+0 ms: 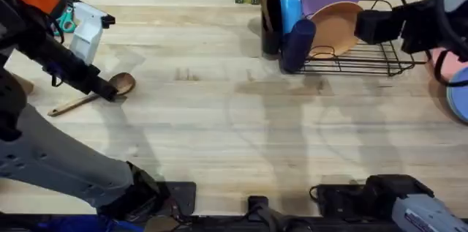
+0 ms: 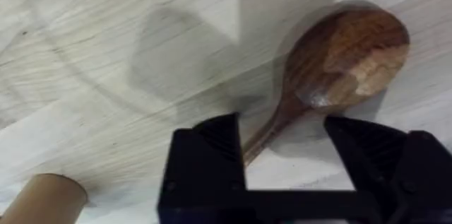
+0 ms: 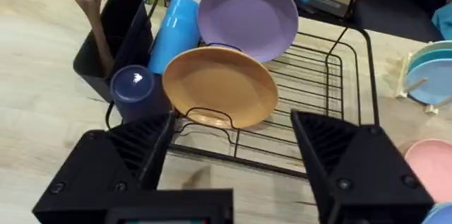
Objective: Pick up the spoon on the table one by one and put them onto the rack
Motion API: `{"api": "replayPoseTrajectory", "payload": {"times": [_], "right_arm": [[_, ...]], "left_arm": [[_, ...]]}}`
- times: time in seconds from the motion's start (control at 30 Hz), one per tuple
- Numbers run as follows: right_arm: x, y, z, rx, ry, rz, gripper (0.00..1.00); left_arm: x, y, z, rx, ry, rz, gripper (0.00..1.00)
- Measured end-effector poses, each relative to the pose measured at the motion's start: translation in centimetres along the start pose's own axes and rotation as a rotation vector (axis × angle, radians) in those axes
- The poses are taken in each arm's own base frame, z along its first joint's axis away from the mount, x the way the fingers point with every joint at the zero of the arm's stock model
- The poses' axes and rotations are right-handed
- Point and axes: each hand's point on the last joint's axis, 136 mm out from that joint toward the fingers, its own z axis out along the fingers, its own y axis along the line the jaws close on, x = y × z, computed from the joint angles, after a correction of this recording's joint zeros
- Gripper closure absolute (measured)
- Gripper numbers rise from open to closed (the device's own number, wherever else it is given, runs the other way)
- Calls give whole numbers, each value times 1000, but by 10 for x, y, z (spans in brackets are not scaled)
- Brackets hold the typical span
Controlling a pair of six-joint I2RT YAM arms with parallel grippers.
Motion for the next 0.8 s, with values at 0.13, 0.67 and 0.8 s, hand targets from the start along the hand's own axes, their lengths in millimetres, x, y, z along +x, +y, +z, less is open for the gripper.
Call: {"api": "replayPoseTrajectory", "payload": {"times": [0.13, 0.67, 0.8], "right_arm": [[0, 0, 0, 0, 0, 0, 5], [0, 0, 0, 0, 0, 0, 5], [0, 0, 0, 0, 0, 0, 5]], "left_arm": [[-1, 0, 0, -1, -5, 0, 556], [-3, 3, 0, -13, -11, 0, 896], [-5, 2, 0, -19, -1, 13, 909]]}}
